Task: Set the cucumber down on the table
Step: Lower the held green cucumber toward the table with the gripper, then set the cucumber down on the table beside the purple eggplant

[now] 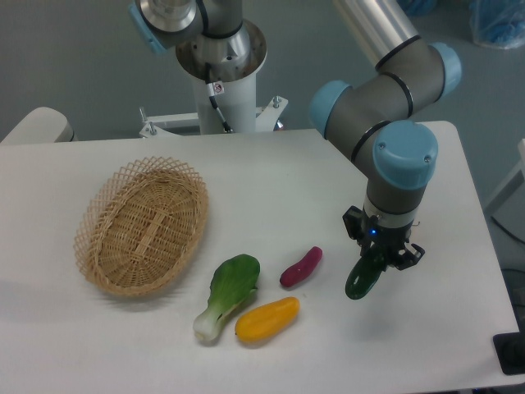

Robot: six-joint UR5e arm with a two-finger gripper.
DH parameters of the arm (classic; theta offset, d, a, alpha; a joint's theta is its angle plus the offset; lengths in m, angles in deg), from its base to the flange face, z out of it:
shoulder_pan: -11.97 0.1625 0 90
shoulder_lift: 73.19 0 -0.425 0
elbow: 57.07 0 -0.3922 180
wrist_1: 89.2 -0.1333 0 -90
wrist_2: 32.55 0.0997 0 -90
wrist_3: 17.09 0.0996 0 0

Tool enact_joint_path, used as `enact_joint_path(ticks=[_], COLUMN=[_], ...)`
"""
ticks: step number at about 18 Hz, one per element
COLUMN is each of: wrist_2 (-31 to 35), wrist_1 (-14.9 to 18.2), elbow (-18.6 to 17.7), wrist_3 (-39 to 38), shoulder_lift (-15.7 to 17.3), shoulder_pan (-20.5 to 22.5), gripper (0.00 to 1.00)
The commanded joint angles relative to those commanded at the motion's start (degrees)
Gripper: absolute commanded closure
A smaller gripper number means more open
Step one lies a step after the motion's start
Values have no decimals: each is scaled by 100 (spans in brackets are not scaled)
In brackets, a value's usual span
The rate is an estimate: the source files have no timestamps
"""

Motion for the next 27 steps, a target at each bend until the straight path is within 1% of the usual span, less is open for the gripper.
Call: enact_joint_path(ticks=[4, 8, 10, 13, 16, 18, 21, 25, 27], wrist_2=[0, 9, 0, -26, 9, 52, 44, 26, 26], wrist_1=[-9, -44, -53, -123, -342, -360, -474, -501, -501], elbow=[17, 123, 141, 97, 62, -35, -193, -176, -150], wrist_3=[-44, -377, -404, -579, -1027, -1186, -1266, -1257, -1239], shoulder_lift=[-26, -202, -255, -369, -562, -597, -659, -747, -765], shoulder_pan=[-17, -140, -158, -184, -430, -474, -483, -466, -448], gripper=[98, 98, 98, 98, 99, 99, 98, 98, 94])
